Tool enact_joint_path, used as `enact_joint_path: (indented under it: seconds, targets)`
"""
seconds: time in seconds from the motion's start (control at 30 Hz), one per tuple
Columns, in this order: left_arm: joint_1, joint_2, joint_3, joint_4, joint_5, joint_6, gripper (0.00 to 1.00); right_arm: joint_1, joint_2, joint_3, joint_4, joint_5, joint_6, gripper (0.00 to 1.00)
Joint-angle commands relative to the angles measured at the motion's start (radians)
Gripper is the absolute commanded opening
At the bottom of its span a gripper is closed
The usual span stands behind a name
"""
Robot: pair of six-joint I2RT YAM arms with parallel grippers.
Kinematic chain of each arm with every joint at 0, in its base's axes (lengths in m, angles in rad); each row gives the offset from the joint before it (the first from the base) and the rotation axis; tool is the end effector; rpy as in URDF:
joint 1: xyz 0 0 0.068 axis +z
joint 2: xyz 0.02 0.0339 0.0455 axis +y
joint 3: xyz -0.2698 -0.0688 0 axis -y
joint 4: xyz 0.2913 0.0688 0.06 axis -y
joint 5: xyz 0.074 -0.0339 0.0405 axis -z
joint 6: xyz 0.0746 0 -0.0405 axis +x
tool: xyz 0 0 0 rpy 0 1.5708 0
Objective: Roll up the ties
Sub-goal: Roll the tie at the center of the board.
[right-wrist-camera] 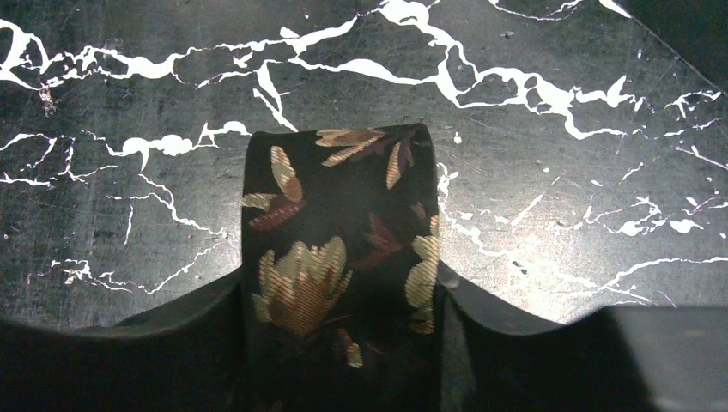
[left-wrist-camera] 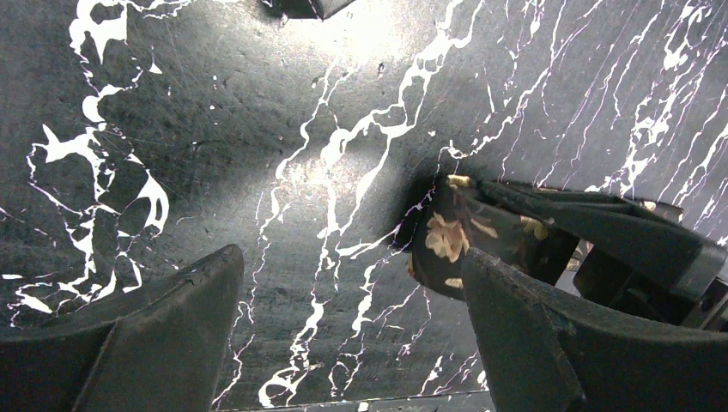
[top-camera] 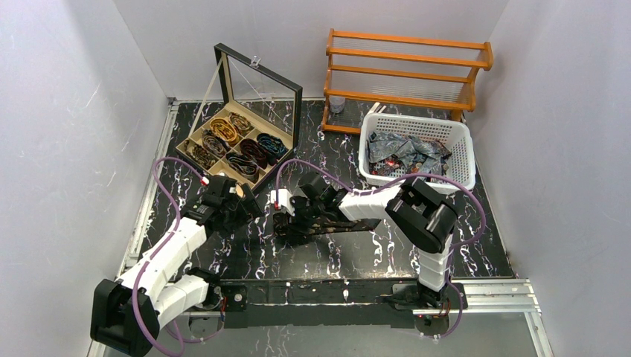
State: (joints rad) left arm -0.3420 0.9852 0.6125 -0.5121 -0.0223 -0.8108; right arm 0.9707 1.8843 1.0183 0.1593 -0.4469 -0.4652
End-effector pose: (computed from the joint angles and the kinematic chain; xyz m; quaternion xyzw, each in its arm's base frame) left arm 0.2438 -0.0850 0.1732 -0.2224 0.9151 -0.1745 0.2877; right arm 0.2247 0.3855 0.0954 -0.6524 0.6059 0.2969 0.3450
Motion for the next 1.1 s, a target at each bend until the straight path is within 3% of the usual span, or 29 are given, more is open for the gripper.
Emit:
enact_joint_path:
  seconds: [0.0, 0.37, 0.47, 0.63, 0.77, 0.8, 0.87, 0.93, 1.0, 1.07]
  targets:
    - [0.008, -0.003, -0.033, 0.0, 0.022, 0.003, 0.95, 0.023, -0.016, -0.069, -0.03, 0.038, -0.006, 0.54]
    - [0.008, -0.025, -0.097, 0.054, 0.086, -0.035, 0.95, 0.137, -0.085, -0.175, 0.102, 0.191, 0.203, 0.59]
    - [0.008, -0.04, -0.114, 0.061, 0.104, -0.041, 0.95, 0.14, -0.101, -0.166, 0.102, 0.203, 0.18, 0.69]
    - [0.007, -0.085, -0.129, 0.057, 0.098, -0.046, 0.95, 0.14, -0.196, -0.131, 0.044, 0.209, 0.125, 0.97]
    - [0.007, -0.089, -0.131, 0.057, 0.086, -0.046, 0.96, 0.14, -0.333, -0.135, 0.05, 0.234, 0.183, 0.99]
    - [0.007, -0.088, -0.131, 0.057, 0.084, -0.046, 0.96, 0.14, -0.371, -0.147, 0.064, 0.263, 0.228, 0.99]
    - [0.007, -0.089, -0.132, 0.061, 0.079, -0.042, 0.96, 0.132, -0.442, -0.163, 0.083, 0.382, 0.481, 0.99]
    - [0.007, -0.096, -0.135, 0.067, 0.075, -0.039, 0.97, 0.102, -0.49, -0.143, -0.01, 0.472, 0.716, 0.99]
    - [0.007, -0.102, -0.139, 0.076, 0.076, -0.037, 0.97, 0.05, -0.506, -0.12, -0.126, 0.405, 0.905, 0.99]
    - [0.008, -0.109, -0.143, 0.083, 0.079, -0.036, 0.97, 0.017, -0.524, -0.176, -0.128, 0.375, 1.152, 0.99]
